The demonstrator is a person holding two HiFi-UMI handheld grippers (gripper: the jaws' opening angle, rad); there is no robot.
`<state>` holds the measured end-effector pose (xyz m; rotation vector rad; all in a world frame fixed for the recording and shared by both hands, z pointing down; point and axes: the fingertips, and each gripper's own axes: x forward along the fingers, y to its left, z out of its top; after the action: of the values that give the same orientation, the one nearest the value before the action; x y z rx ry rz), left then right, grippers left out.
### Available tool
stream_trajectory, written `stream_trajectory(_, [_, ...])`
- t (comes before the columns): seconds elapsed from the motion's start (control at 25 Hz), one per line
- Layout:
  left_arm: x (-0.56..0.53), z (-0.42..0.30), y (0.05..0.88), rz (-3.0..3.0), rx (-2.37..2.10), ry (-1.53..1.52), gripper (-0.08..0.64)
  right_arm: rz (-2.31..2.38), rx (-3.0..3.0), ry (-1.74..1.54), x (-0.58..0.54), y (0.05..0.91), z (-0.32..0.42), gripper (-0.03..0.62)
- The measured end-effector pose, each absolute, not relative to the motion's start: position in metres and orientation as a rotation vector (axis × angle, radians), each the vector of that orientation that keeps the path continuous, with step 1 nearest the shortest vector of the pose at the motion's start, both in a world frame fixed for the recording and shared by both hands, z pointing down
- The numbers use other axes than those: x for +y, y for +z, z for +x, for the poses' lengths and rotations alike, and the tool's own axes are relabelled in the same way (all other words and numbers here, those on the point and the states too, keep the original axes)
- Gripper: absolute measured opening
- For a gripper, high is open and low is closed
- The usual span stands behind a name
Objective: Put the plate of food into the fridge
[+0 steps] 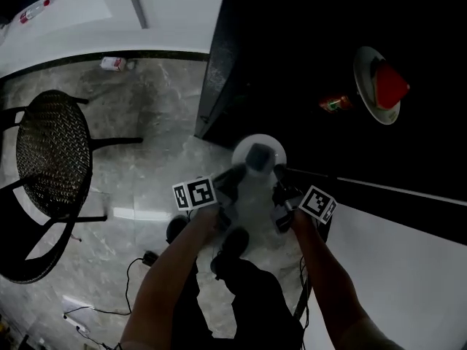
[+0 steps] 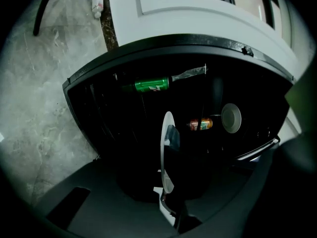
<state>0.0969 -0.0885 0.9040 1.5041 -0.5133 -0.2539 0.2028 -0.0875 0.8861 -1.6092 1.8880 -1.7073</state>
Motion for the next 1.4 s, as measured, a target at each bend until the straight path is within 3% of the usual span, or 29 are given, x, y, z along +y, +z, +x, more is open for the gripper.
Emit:
stream_trajectory(0.24, [-0.094,0.106,0.920,1.532,-0.503,-0.287,0.025,-1.757,1.991,-1.645,-0.090,0.897,0.213,0.045])
stream_trajectory(0.32, [-0.094,0.104,0.924,1.520,-0.520,-0.303,0.025,-1.786,2.003,-1.640,-0.087,0.897,0.214,0.109])
stream_trajectory(0.44, [-0.098,0.102,0.933,1.503,-0.539,-0.324,0.025,-1.791,2.072,-1.664,-0.079,0.901,0.212,0.135])
stream_trajectory(0.84, [-0.127,0.114,0.956,1.486,-0.597,-0.342,0.025,-1.779,2.580,-1.671,-0.058,0.922,0.171,0.132])
stream_trajectory(0.88, [-0.129,0.115,0.959,1.483,-0.602,-0.347,0.025,-1.779,2.605,-1.667,-0.058,0.924,0.169,0.110])
stream_trajectory(0.92, [-0.131,0.117,0.962,1.478,-0.607,-0.353,0.025,-1.780,2.629,-1.661,-0.058,0.926,0.167,0.041])
stream_trajectory(0.96, [-0.133,0.117,0.966,1.476,-0.611,-0.357,0.025,-1.779,2.656,-1.656,-0.057,0.928,0.165,0.037])
stream_trajectory(1.4, [-0.152,0.121,0.985,1.484,-0.641,-0.363,0.026,-1.823,2.838,-1.594,-0.061,0.959,0.156,0.032])
